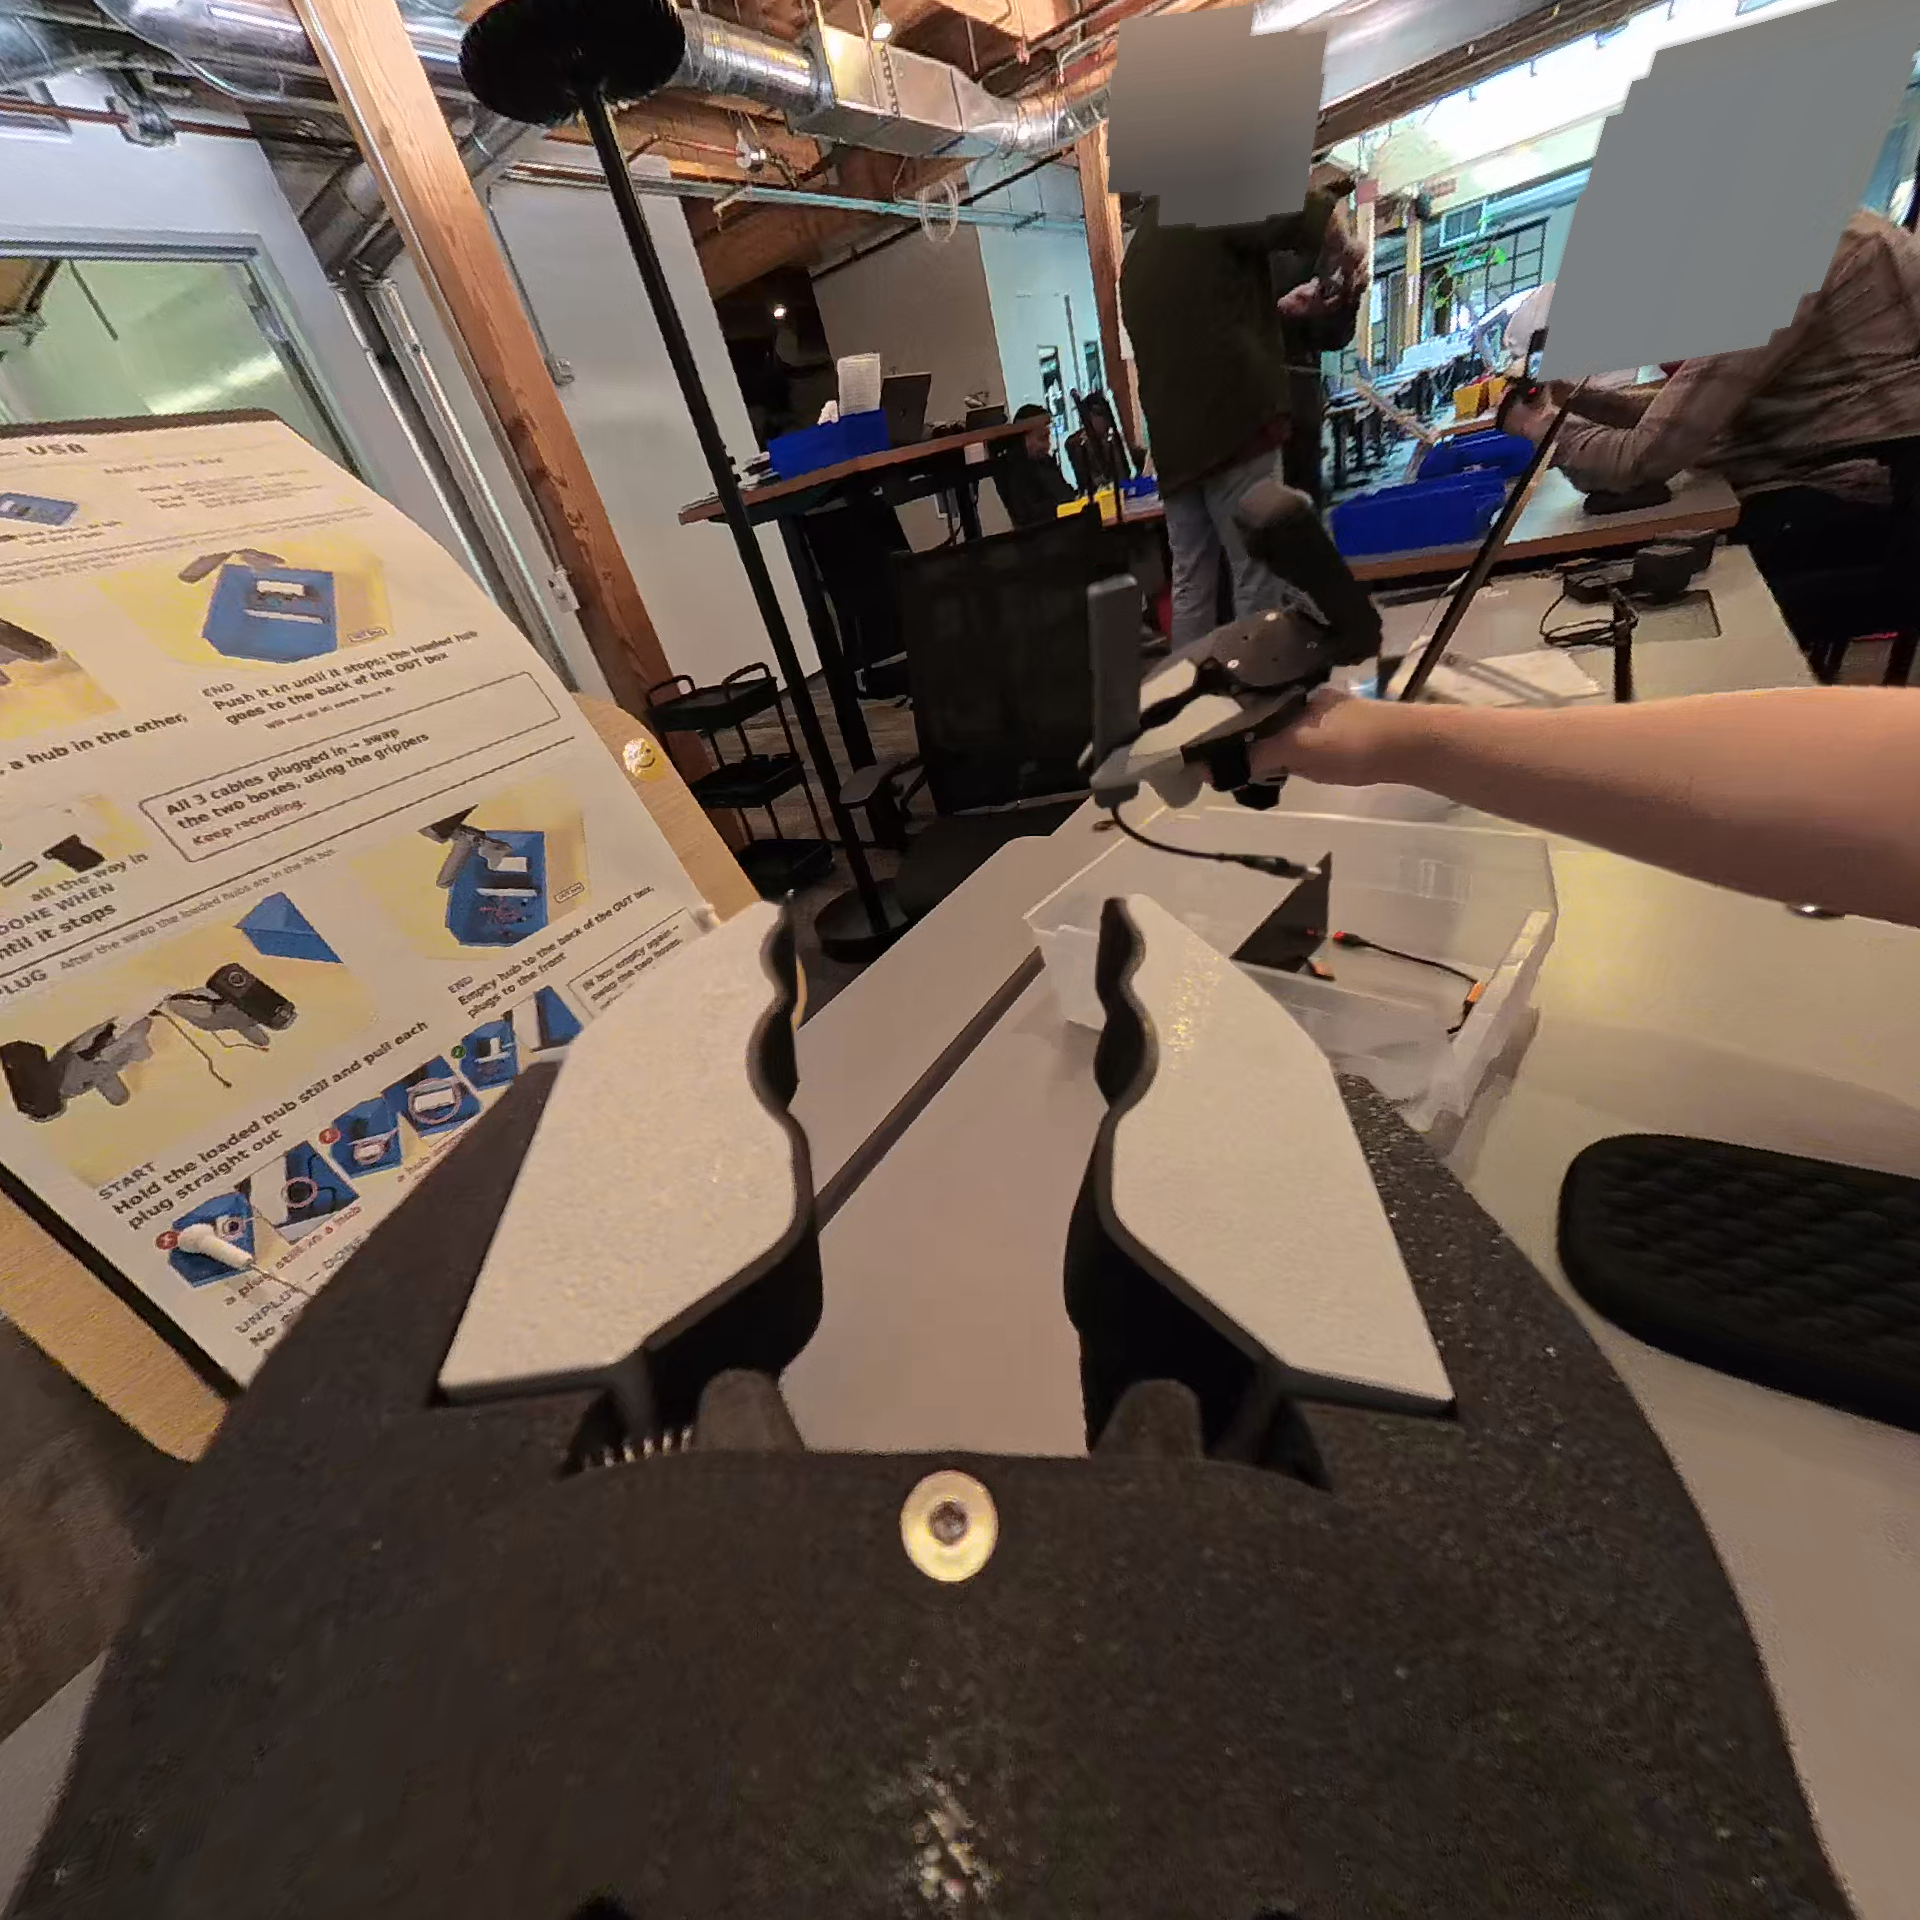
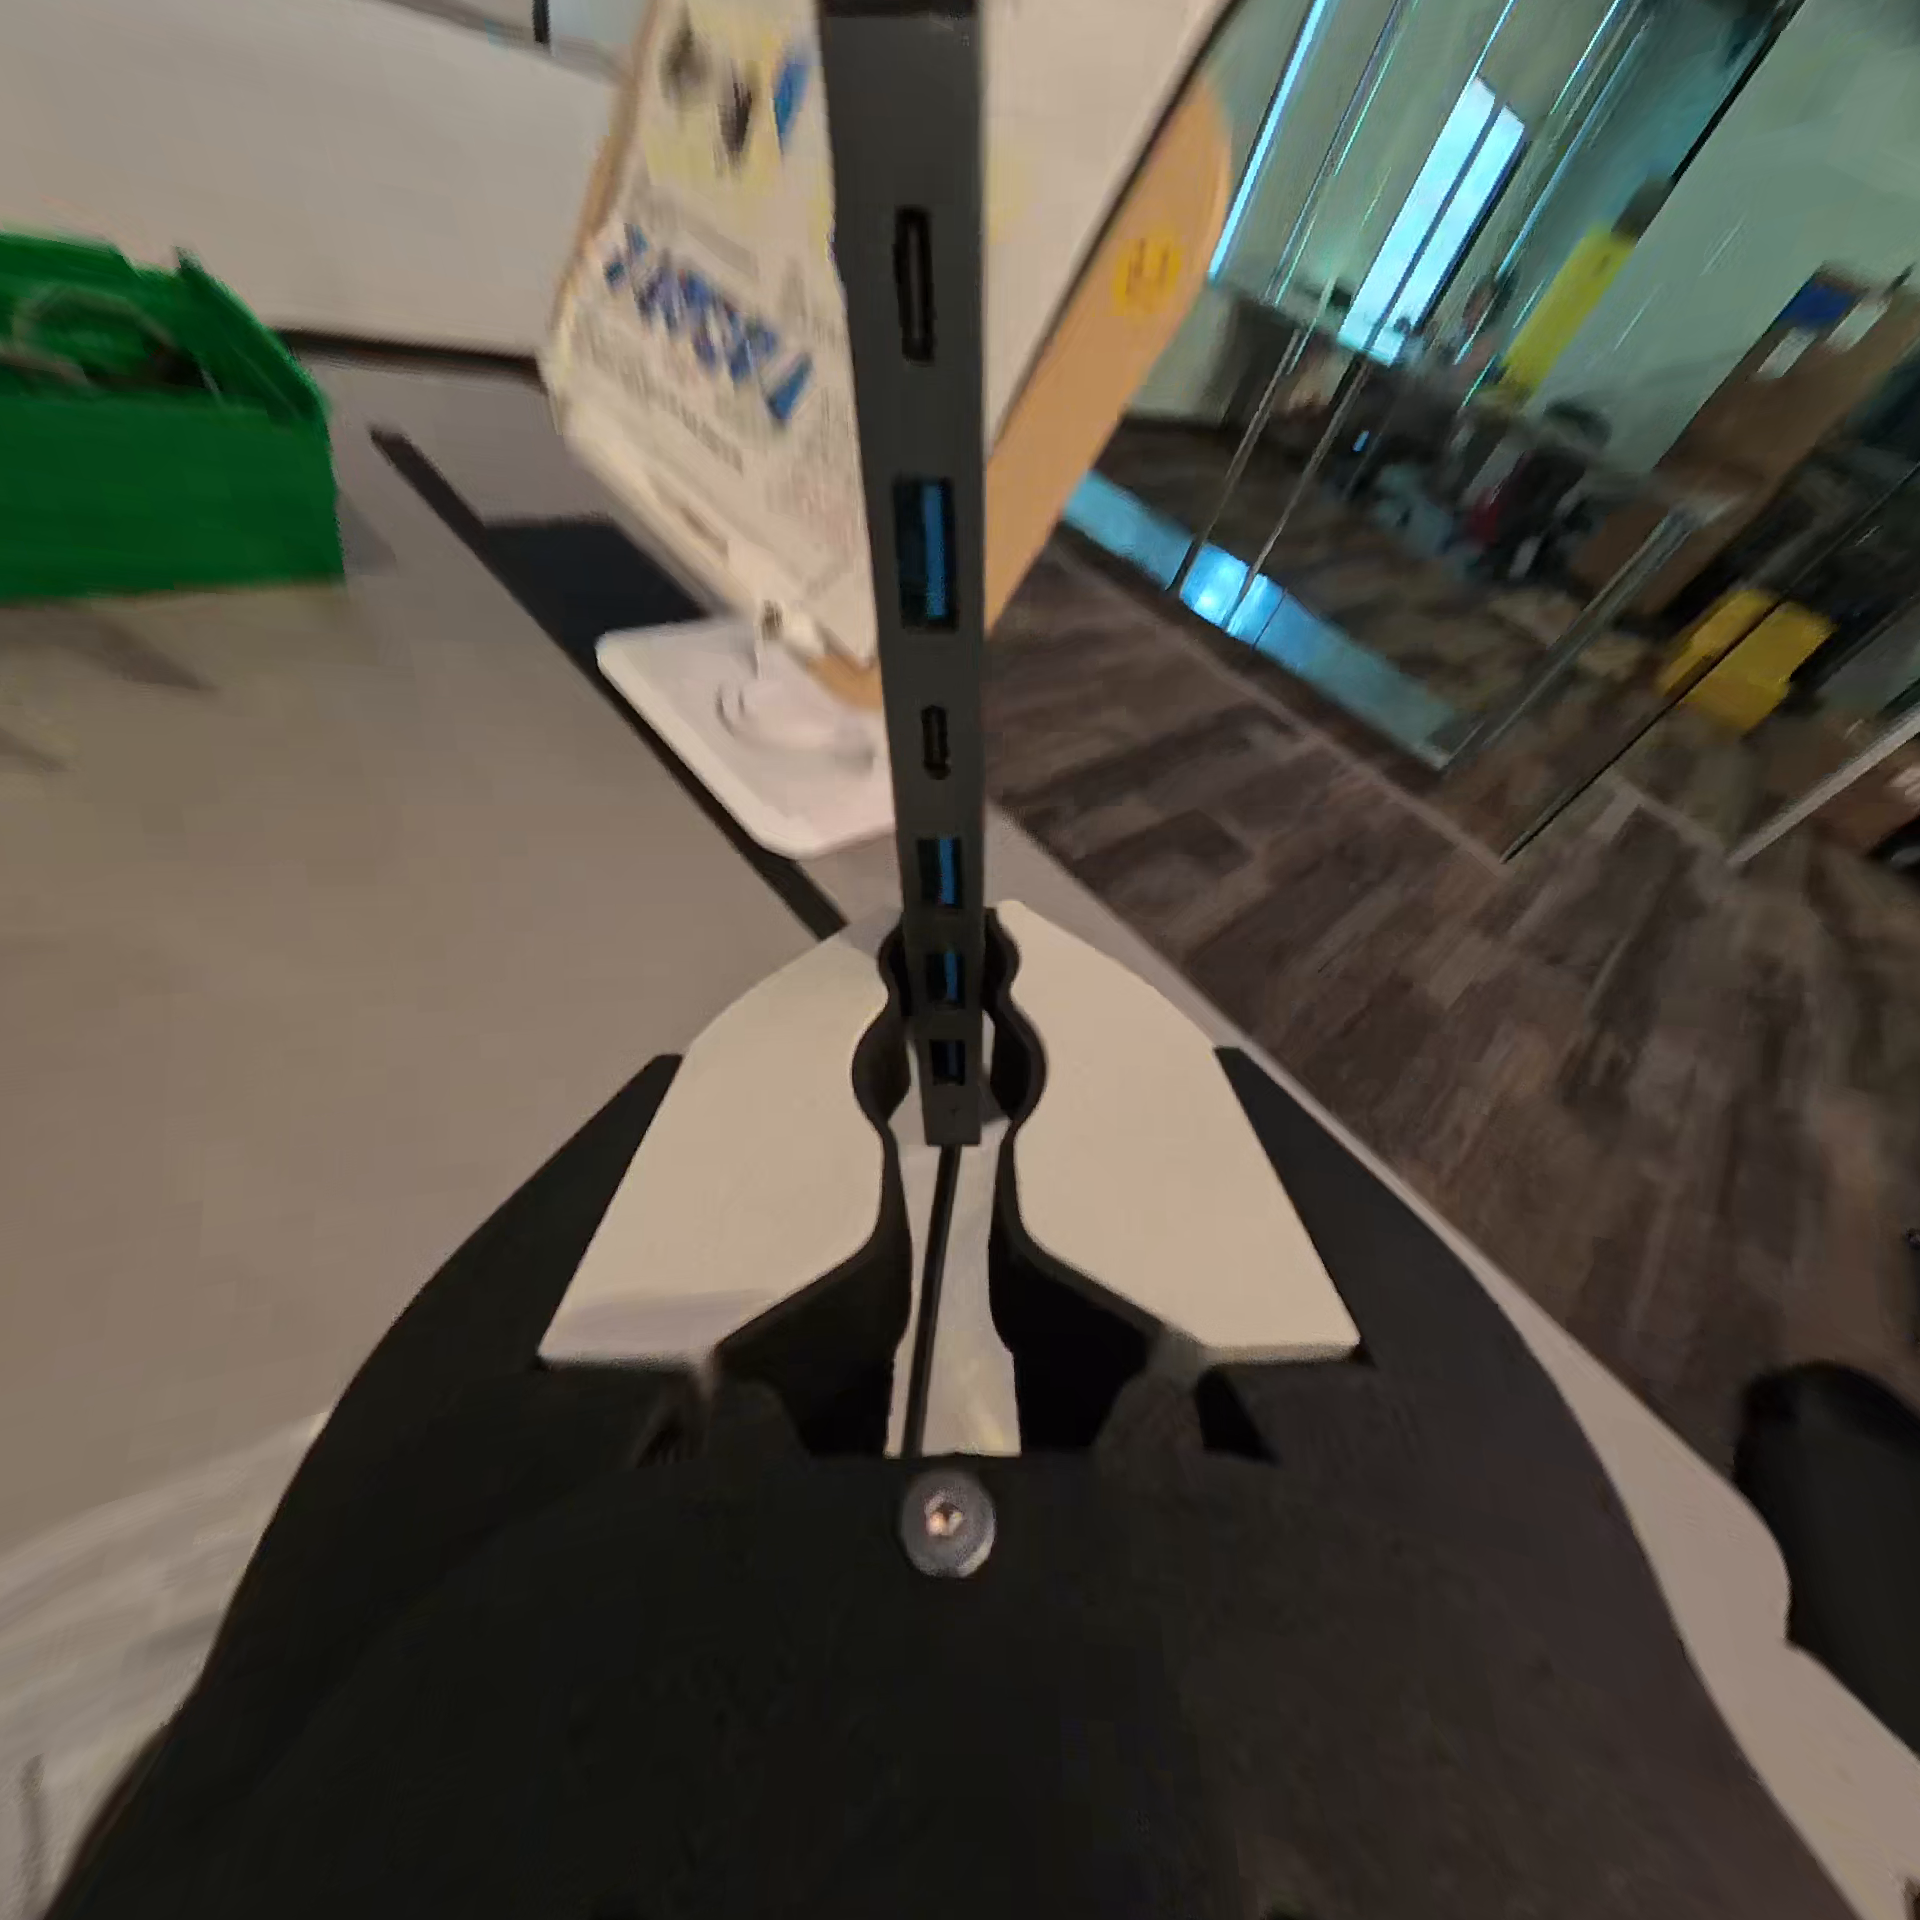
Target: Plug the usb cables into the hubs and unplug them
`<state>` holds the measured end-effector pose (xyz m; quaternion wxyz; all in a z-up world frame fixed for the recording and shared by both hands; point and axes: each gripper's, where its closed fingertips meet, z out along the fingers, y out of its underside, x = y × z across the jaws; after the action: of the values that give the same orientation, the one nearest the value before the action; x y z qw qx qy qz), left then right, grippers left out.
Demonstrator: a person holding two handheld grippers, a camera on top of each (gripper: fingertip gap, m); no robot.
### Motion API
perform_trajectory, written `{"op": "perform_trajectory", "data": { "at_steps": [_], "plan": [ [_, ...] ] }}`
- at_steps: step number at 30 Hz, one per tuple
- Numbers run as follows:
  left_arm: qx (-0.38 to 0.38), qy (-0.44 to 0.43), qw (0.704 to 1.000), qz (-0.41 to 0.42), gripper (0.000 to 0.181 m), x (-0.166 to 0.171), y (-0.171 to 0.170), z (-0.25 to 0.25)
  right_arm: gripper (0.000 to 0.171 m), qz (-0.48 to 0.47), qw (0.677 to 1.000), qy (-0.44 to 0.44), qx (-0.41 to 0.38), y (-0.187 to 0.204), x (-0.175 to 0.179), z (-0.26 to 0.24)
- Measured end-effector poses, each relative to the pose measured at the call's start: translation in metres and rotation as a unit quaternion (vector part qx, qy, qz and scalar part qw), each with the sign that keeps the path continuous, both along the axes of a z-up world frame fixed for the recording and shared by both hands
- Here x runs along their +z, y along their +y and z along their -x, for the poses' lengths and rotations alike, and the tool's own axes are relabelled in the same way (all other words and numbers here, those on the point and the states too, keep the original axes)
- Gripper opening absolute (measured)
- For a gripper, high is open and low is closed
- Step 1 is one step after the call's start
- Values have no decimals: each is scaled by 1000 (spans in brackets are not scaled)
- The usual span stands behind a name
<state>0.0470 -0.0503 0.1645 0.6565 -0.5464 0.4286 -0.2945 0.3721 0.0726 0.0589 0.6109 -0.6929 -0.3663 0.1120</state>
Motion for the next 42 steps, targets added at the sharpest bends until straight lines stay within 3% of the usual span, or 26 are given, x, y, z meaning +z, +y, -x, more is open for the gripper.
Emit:
{"op": "perform_trajectory", "data": {
  "at_steps": [5, 7, 13, 16, 20, 23, 25, 29, 34, 36, 38, 42],
  "plan": [
    [16, 21, 1000, 7, 56, -10, 8, -1, 12, 103, 982, -157, -18, 20, -90, -39],
    [21, 25, 999, 8, 55, -12, 11, -1, 12, 126, 965, -228, -30, 23, -110, -60],
    [30, 36, 999, 14, 55, -19, 21, -3, 12, 34, 982, -187, -10, 42, -60, -47],
    [32, 45, 998, 18, 56, -23, 22, -5, 12, 14, 983, -185, 1, 46, -56, -39],
    [35, 51, 998, 15, 56, -25, 22, -6, 12, 131, 957, -259, -1, 37, -125, -60],
    [32, 51, 998, 18, 56, -25, 22, -7, 12, 252, 913, -320, -29, 24, -180, -84],
    [31, 53, 998, 21, 56, -27, 22, -9, 12, 264, 904, -334, -41, 25, -192, -86],
    [32, 62, 997, 27, 58, -31, 22, -11, 18, 274, 893, -343, -98, 35, -192, -90],
    [32, 54, 998, 24, 59, -26, 20, -6, 44, 243, 930, -255, -100, 26, -141, -77],
    [40, 51, 998, 25, 59, -23, 22, 1, 46, 232, 936, -215, -151, 10, -114, -90],
    [51, 44, 997, 30, 60, -19, 24, 11, 50, 235, 922, -194, -238, -18, -99, -125],
    [83, 29, 996, 26, 61, -9, 30, 34, 50, 282, 893, -112, -333, -87, -110, -178]
  ]
}}
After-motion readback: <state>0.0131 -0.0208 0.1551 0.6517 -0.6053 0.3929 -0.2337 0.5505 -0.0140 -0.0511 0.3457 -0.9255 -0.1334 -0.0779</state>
